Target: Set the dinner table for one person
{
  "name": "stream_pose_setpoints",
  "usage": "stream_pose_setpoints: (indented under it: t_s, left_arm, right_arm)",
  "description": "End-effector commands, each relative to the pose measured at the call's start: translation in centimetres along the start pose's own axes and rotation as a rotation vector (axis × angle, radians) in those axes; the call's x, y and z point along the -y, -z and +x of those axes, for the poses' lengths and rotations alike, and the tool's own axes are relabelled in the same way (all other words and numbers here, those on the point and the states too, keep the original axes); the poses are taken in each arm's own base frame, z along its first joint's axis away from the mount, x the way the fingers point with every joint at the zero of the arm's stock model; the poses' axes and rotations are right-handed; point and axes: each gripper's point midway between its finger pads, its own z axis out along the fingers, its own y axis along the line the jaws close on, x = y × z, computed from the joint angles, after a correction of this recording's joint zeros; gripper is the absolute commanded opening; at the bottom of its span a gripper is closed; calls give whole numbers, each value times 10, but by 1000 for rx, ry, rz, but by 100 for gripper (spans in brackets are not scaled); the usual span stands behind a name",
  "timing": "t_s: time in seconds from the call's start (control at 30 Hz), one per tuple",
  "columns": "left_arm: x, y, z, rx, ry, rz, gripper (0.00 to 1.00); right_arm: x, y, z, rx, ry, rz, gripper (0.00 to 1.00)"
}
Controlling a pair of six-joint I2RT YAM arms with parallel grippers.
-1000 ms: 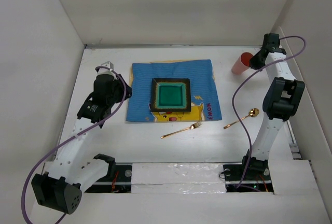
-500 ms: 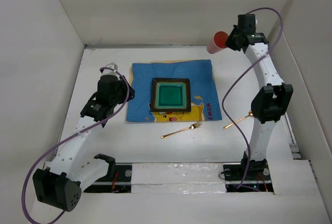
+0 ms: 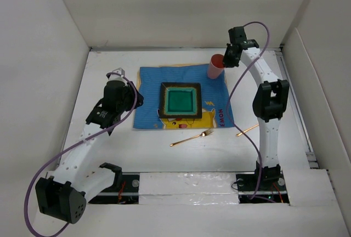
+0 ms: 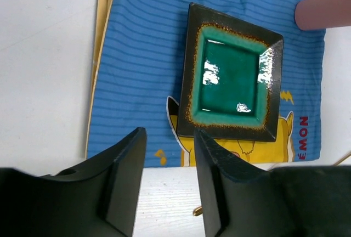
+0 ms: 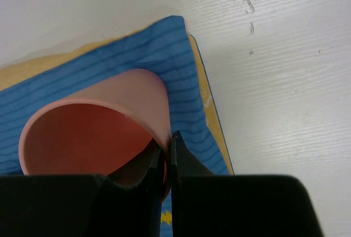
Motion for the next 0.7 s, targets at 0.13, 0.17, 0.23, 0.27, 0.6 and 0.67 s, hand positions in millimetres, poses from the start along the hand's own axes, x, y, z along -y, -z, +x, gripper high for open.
stream_pose_setpoints:
  t_s: [0.13, 0.17, 0.23, 0.27, 0.6, 0.67]
  left_arm:
    - [8, -5, -5, 9, -11, 33, 40]
    - [13, -7, 0, -21, -15, 58, 39]
    - [16, -9, 0, -32, -34, 69, 39]
    - [16, -13, 6, -61, -42, 77, 39]
    - [105, -26, 52, -143, -490, 287, 40]
    - [120, -26, 67, -147, -592, 294, 41]
  right_arm:
    - [-2, 9, -16, 56, 47, 53, 0]
    - [-1, 4, -12, 40, 51, 60, 7]
    - [-5, 4, -11, 45, 58, 56, 13]
    - [-8, 7, -15, 61, 55, 46, 23]
    - [-32, 53, -56, 147, 19, -104, 52]
    - [-43, 68, -61, 162, 25, -171, 55]
